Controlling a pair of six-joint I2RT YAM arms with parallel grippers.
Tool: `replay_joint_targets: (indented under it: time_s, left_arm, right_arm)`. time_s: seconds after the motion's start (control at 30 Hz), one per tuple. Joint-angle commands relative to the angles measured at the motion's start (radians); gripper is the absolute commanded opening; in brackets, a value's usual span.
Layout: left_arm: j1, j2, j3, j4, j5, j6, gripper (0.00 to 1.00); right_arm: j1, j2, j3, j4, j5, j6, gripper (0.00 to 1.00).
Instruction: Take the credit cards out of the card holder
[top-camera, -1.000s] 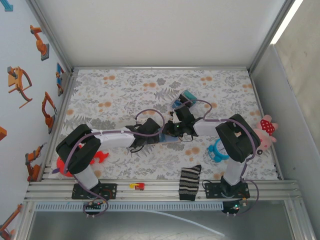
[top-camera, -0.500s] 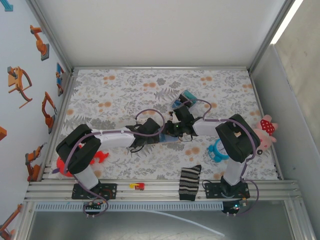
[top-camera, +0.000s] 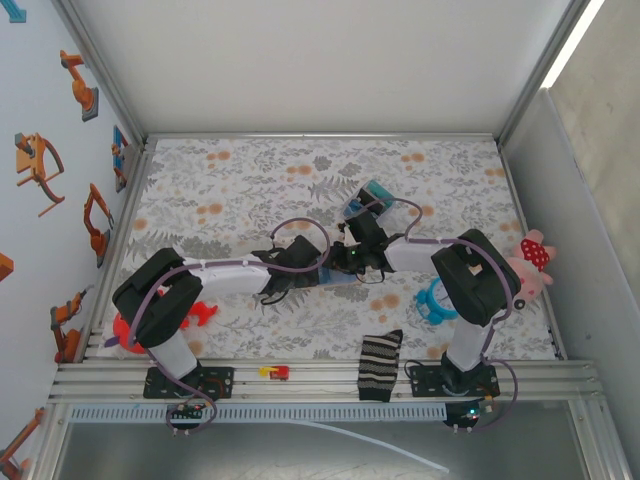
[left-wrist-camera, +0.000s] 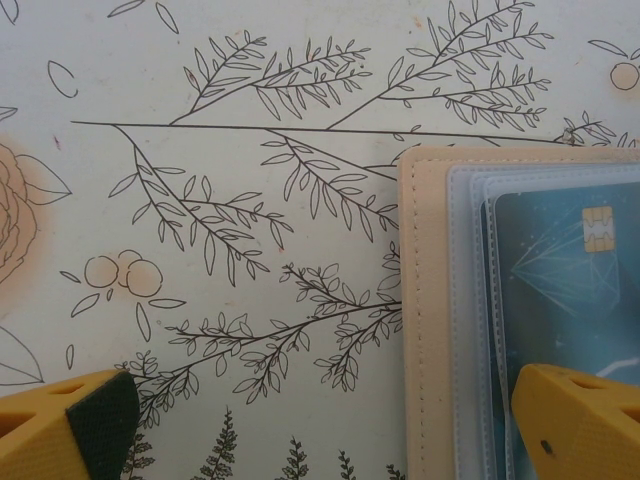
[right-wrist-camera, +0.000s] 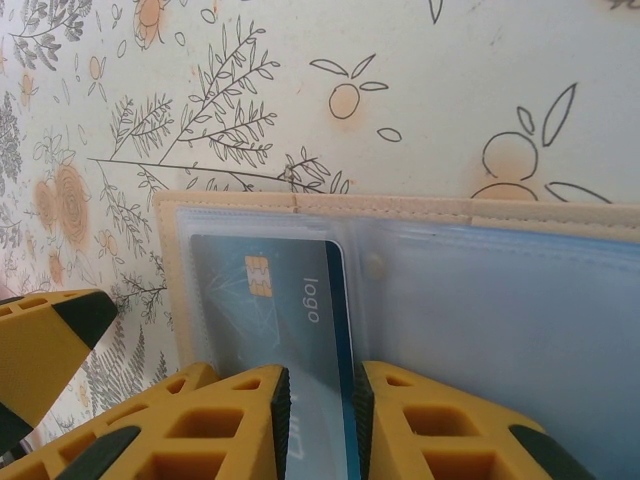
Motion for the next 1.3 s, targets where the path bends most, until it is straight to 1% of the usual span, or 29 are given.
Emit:
replay_joint_targets:
  time_s: [0.0, 0.13, 0.57, 0.7, 0.93, 1.17, 1.27]
  left_arm:
    - [0.005, 0.042, -0.001, -0.046, 0.031, -0.006, 0.97]
    - [0.003, 0.039, -0.002, -0.048, 0.030, -0.005, 0.97]
    - [0.003, 0.045, 0.004, -0.048, 0.031, -0.004, 0.97]
    - [0.002, 0.044, 0.006, -0.049, 0.032, -0.004, 0.97]
    - [0.000, 0.037, 0.002, -0.054, 0.030, -0.006, 0.97]
    - [-0.001, 0.041, 0.004, -0.052, 0.029, -0.006, 0.97]
    - [-0.002, 0.042, 0.004, -0.053, 0.030, -0.007, 0.97]
  right_arm:
    - [0.017, -0.004, 0.015, -0.074, 0.007, -0.014, 0.26]
    - [0.024, -0.013, 0.016, -0.106, 0.015, -0.027, 0.26]
    - [0.028, -0.026, 0.020, -0.122, 0.009, -0.032, 0.26]
    - [0.029, -0.020, 0.024, -0.121, 0.010, -0.026, 0.29]
    - [0.028, -0.046, 0.022, -0.155, 0.058, -0.012, 0.30]
    - [0.029, -0.034, 0.015, -0.133, 0.060, 0.010, 0.30]
    - [0.029, -0.027, 0.008, -0.100, 0.040, 0.013, 0.30]
